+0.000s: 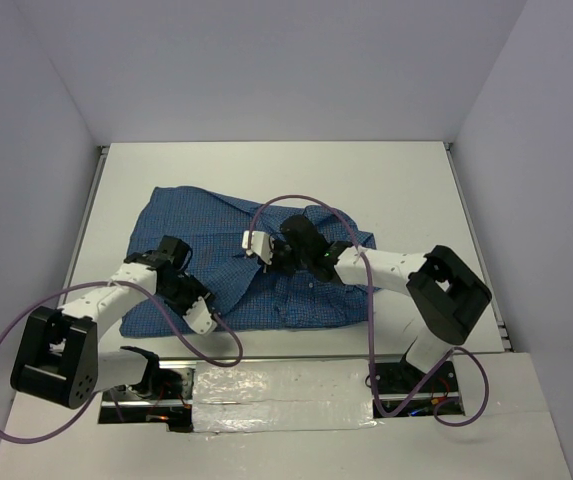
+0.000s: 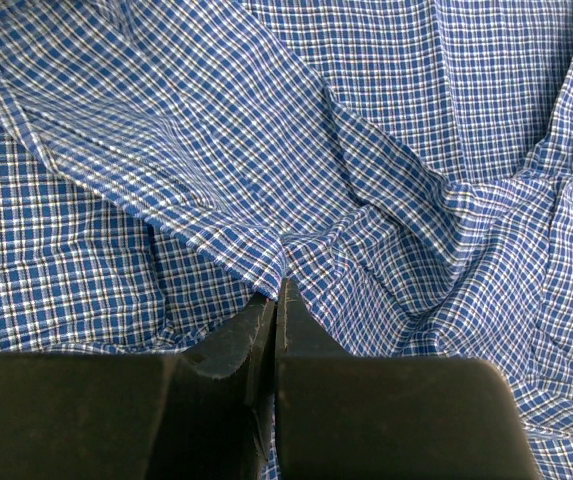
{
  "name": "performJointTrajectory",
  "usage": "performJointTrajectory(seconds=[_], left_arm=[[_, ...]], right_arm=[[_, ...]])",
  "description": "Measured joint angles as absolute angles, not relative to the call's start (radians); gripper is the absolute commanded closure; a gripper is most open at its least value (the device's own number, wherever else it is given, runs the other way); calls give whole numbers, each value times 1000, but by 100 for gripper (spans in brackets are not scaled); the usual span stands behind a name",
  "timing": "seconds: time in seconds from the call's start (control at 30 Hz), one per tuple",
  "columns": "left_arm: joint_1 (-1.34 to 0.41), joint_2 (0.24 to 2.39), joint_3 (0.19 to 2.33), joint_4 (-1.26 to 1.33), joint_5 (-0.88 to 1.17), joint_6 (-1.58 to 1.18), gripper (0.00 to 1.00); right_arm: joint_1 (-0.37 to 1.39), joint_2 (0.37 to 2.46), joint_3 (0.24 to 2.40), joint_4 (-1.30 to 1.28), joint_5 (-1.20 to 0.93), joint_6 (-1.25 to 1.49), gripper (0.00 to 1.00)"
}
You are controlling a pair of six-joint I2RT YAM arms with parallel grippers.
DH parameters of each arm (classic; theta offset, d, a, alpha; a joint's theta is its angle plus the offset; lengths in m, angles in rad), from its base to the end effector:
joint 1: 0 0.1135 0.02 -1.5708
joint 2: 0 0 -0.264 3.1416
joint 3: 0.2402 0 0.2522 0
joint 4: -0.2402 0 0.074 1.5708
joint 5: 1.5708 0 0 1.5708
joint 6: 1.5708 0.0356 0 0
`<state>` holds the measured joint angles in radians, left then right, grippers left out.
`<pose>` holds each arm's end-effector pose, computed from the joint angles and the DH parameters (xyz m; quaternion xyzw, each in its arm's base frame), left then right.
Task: Fold and stack the long sleeve shirts
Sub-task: Fold the shirt
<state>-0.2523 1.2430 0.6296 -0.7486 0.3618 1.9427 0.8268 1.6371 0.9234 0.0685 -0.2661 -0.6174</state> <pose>0.1829 -0.0602 0.1665 0.8793 0.4292 -0.0421 0.2019 0.2291 0.2628 0.1968 -0.6306 0.6264 0.1643 0.4277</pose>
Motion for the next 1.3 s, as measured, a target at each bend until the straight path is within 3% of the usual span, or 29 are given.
performJointTrajectory(seconds=[0.13, 0.23, 0.67, 0.77, 0.8, 0.9, 1.3], left_arm=[[-252, 1248, 620, -728, 354, 1943, 36], [-252, 1249, 617, -741, 348, 1965, 33], [-254, 1280, 638, -778, 334, 1987, 40], [-254, 1286, 639, -784, 332, 1984, 64], [-254, 1288, 639, -786, 334, 1983, 78], [-254, 1299, 641, -785, 344, 1983, 97], [-249, 1346, 861, -829, 463, 1760, 100]], right_arm=[[827, 1629, 923, 68, -266, -617, 100], [827, 1626, 922, 68, -265, -617, 100], [827, 1625, 922, 67, -265, -617, 100], [827, 1625, 922, 67, -265, -617, 100], [827, 1625, 922, 67, -265, -617, 100], [827, 1625, 922, 66, -265, -617, 100], [825, 1625, 922, 68, -265, -587, 100]])
